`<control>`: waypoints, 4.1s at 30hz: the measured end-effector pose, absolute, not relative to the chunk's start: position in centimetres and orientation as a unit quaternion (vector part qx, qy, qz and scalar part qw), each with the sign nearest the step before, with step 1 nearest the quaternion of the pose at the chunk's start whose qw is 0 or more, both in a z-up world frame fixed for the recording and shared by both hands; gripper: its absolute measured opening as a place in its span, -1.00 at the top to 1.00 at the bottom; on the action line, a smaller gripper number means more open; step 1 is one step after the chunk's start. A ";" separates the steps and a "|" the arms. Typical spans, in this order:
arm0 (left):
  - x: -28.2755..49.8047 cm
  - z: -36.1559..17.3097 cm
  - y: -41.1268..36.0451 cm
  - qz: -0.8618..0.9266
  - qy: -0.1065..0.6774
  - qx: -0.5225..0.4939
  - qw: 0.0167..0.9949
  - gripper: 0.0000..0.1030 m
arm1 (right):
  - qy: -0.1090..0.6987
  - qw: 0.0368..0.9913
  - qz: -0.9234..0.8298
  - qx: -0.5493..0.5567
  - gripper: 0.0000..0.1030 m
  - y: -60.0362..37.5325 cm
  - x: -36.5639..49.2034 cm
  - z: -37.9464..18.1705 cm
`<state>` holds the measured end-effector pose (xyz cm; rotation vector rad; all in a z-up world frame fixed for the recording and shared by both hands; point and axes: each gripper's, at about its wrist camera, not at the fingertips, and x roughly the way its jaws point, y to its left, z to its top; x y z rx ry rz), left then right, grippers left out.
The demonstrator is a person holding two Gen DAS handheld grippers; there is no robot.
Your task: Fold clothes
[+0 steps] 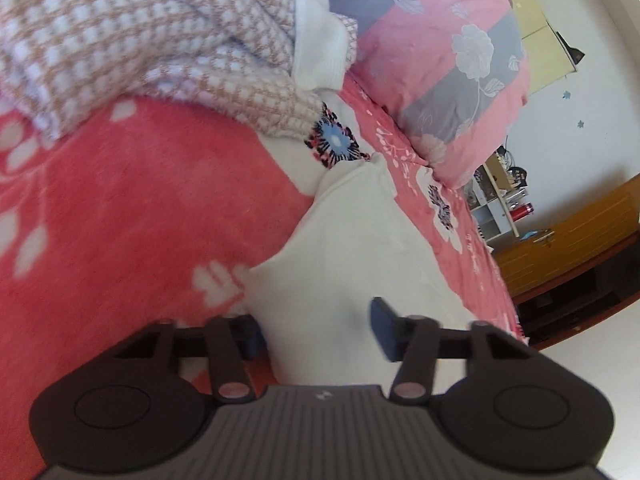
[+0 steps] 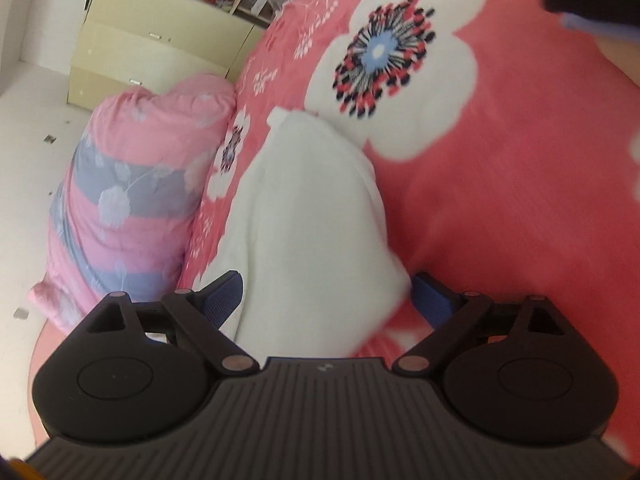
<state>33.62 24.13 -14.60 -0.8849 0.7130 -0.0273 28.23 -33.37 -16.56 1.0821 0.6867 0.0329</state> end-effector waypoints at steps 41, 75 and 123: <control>2.9 -10.1 27.4 0.016 0.319 -0.226 0.920 -0.34 | 0.324 0.903 0.020 0.282 -0.01 -33.4 2.0 -11.2; 1.1 -7.9 21.2 -0.002 0.303 -0.176 0.937 -1.00 | 0.163 0.984 0.022 0.063 -0.98 -26.7 -4.6 -5.8; 9.1 -8.6 27.1 -0.052 0.327 -0.179 0.926 -0.08 | 0.247 0.962 -0.004 0.119 -0.89 -29.6 0.4 -11.2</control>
